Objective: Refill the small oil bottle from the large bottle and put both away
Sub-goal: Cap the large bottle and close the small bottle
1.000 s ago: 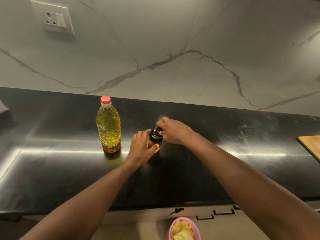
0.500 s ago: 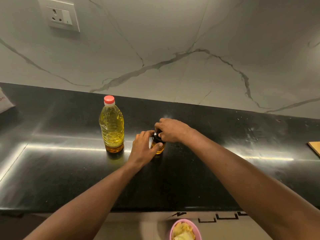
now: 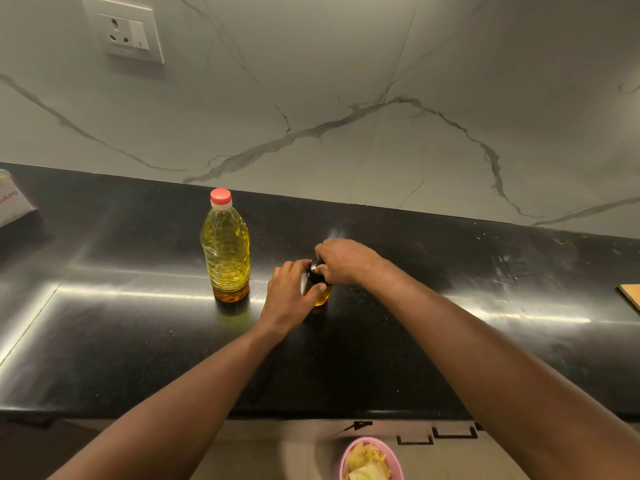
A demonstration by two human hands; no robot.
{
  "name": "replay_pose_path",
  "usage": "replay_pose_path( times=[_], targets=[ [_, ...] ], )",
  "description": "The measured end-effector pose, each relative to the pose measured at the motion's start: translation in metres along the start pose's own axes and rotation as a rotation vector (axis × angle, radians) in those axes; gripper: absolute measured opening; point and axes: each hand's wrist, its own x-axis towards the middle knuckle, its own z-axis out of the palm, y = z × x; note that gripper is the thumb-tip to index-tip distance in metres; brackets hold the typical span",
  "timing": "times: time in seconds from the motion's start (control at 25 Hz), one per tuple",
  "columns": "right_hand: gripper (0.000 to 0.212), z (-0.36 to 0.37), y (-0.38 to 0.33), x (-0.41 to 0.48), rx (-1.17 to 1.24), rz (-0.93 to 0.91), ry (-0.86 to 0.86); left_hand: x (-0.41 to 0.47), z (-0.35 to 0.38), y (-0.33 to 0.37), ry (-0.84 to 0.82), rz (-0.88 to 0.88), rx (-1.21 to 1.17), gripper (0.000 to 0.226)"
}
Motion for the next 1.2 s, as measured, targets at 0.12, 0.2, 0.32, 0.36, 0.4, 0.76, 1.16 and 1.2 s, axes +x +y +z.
replay_pose_path(
  times=[0.12,0.2,0.32,0.36,0.4,0.76,1.16,1.2],
  targets=[
    [0.027,0.003,0.000,-0.002,-0.046,-0.008,0.022,-0.002,-0.003,0.008,-0.010,-0.025,0.025,0.055],
    [0.038,0.007,0.001,-0.007,-0.136,-0.027,0.080,-0.004,-0.009,0.016,-0.022,-0.010,0.053,0.053],
    [0.055,0.014,0.002,-0.015,-0.140,-0.034,0.190,-0.005,-0.023,0.032,0.016,0.062,0.045,0.057],
    [0.056,0.014,0.003,-0.019,-0.118,-0.038,0.225,-0.005,-0.029,0.038,0.035,0.082,0.043,0.060],
    [0.056,0.012,0.003,-0.023,-0.097,-0.045,0.264,-0.005,-0.037,0.044,0.055,0.103,0.050,0.062],
    [0.065,-0.091,-0.037,-0.048,0.135,-0.177,0.796,-0.002,-0.151,0.124,0.423,0.450,0.167,0.061],
    [0.070,-0.193,-0.146,0.005,0.097,-0.423,1.094,-0.019,-0.325,0.111,0.760,0.298,0.591,0.070],
    [0.070,-0.197,-0.160,0.012,0.090,-0.450,1.092,-0.025,-0.337,0.102,0.766,0.258,0.600,0.072]
  ],
)
